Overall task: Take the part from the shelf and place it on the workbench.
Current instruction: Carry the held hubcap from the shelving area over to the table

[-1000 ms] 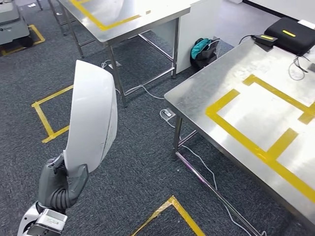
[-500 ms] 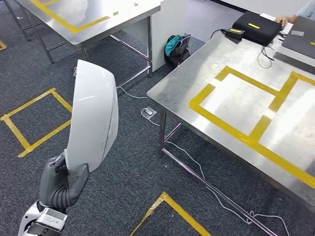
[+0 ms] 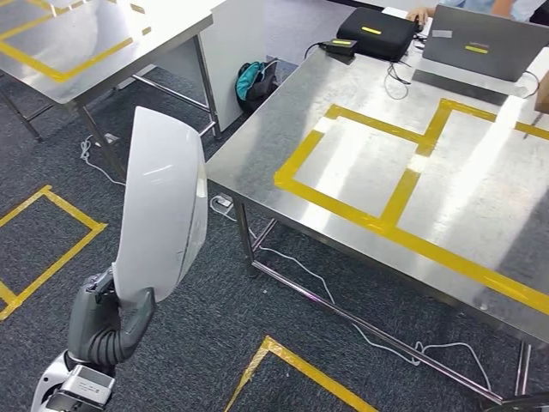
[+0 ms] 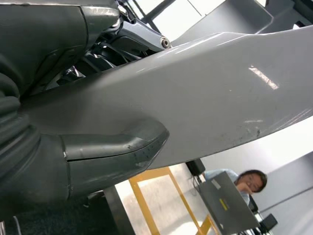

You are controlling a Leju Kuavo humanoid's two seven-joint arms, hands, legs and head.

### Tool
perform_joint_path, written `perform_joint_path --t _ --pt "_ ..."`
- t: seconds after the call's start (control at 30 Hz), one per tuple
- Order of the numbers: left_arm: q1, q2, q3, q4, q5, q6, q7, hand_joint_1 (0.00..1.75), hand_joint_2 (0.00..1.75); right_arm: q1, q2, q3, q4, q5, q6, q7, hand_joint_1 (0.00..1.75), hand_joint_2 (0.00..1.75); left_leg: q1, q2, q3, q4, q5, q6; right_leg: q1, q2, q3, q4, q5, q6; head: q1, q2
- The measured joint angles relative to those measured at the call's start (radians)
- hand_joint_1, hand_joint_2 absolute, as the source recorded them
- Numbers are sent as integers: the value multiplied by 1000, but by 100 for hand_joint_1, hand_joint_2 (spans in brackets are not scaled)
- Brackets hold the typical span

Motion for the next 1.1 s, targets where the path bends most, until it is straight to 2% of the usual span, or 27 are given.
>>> perform_joint_path --t 0.03,0.07,0.13,0.2,0.23,0.27,0.33,0.37,0.4,0.43,0.47,0.5,0.57,0.6,0.63,0.7,0.73,0.77,0.8,0.87,0.9,0.93,0.97,1.0,1.03,1.07,1.1 --pt "0 1 0 0 1 -1 0 175 175 0 0 0 0 0 0 0 0 0 3 -24 30 -68 35 1 0 13 -1 1 0 3 0 0" --pt "0 1 0 1 2 -2 0 175 175 -1 0 0 1 0 0 0 0 0 8 -48 57 -130 57 2 0 25 -3 3 0 7 0 0" --pt "0 2 0 3 4 -3 0 175 175 0 0 0 1 0 0 -1 0 0 11 -81 82 -191 69 6 0 47 -12 4 3 19 0 0" --pt "-1 2 0 4 5 -4 -1 175 175 4 0 0 1 0 0 -1 0 0 9 -65 84 -198 69 17 -5 64 -23 -1 7 33 0 0" --pt "-2 1 -1 4 5 -5 -1 175 175 6 0 0 2 0 0 -1 0 0 9 -53 86 -201 70 24 -4 51 -29 5 2 38 1 0" --pt "-3 1 -1 4 6 -6 -1 175 175 7 0 0 2 0 0 -1 0 0 9 -40 87 -203 71 31 -3 25 -42 27 -13 42 5 0" --pt "-2 1 -1 5 6 -6 -1 175 175 4 0 0 3 0 0 -1 0 0 6 -12 89 -206 70 41 1 -41 -93 135 -75 47 11 0" --pt "-1 1 -1 7 7 -7 -2 175 175 3 0 0 3 0 0 -1 0 0 4 2 89 -206 69 44 0 -57 -126 204 -108 50 12 0" --pt "-1 2 -1 8 7 -8 -2 175 175 2 0 0 4 0 0 -1 0 0 3 16 90 -205 68 45 0 -64 -153 259 -128 51 12 0" --pt "-1 2 -1 10 7 -10 -2 175 175 2 0 0 5 0 0 -1 0 0 2 30 91 -205 67 45 0 -67 -163 282 -130 53 12 0" --pt "-1 3 -1 12 7 -11 -2 175 175 3 0 0 5 0 -1 -1 0 0 2 42 93 -205 65 45 0 -69 -152 264 -112 53 12 0" --pt "-1 3 -1 14 7 -12 -2 175 175 4 0 0 6 1 -2 0 0 0 2 53 96 -205 63 43 0 -76 -120 208 -80 52 12 0" --pt "-2 4 -1 16 7 -13 -2 175 175 4 -1 0 6 1 -4 0 0 0 -1 72 105 -205 56 35 2 -112 -39 67 -23 48 12 0" --pt "-2 4 -1 17 7 -13 -2 175 175 3 -1 0 6 1 -6 0 0 0 -4 79 109 -204 53 31 4 -124 -13 23 -9 44 11 0" --pt "-2 5 -1 17 7 -13 -2 175 175 1 -1 0 7 1 -7 0 0 0 -7 85 111 -204 52 26 5 -129 -3 5 -6 40 11 0" --pt "-3 5 -2 18 7 -14 -2 175 175 1 -1 0 7 1 -9 0 0 0 -7 99 115 -207 52 16 7 -111 -6 4 -3 29 10 0" --pt "-3 5 -2 18 8 -14 -2 175 175 1 -1 0 7 1 -10 0 0 0 -5 94 115 -204 47 11 6 -101 -6 2 -1 23 10 0" --pt "-4 6 -2 18 8 -14 -2 175 175 1 -1 0 7 1 -10 0 0 0 -3 78 110 -189 34 5 4 -91 -5 0 1 17 8 0" --pt "-4 6 -2 18 8 -14 -2 175 175 1 -1 0 7 1 -10 0 0 0 -1 57 96 -154 11 0 0 -82 -4 -2 4 11 6 0" --pt "-3 8 -2 20 8 -14 -2 175 175 -1 -1 0 8 1 -10 0 0 0 0 21 32 -22 -52 -5 -2 -61 -5 -3 5 5 1 0" --pt "-3 9 -2 22 8 -14 -2 175 175 -1 -1 0 8 1 -10 0 0 0 0 15 -1 41 -73 -6 -2 -48 -5 -3 6 3 1 0" --pt "-2 10 -1 24 8 -14 -2 175 175 -1 -1 0 8 1 -10 0 0 0 0 12 -24 80 -78 -6 -1 -36 -6 -3 5 2 1 0" --pt "-2 11 -1 25 8 -14 -2 175 175 -1 -1 0 8 1 -10 0 0 0 1 10 -28 77 -61 -4 -1 -23 -5 -3 6 2 1 0" --pt "-2 11 -1 26 8 -14 -2 175 175 0 -1 0 9 1 -10 0 0 0 1 6 -12 35 -26 -2 -2 -9 -4 -3 6 3 1 0" --pt "-2 12 -1 26 8 -14 -2 175 175 0 -1 0 9 1 -10 0 0 0 3 -8 17 -32 14 0 -2 5 -4 -3 7 5 1 0" --pt "-3 12 -1 26 8 -14 -2 175 175 -1 -1 0 9 1 -10 0 0 0 6 -32 48 -103 45 2 -1 18 -6 0 7 9 1 0" --pt "-3 12 -1 26 8 -14 -1 175 175 -2 -1 0 10 1 -10 0 0 0 8 -51 72 -158 64 4 -1 29 -9 1 8 14 1 0"
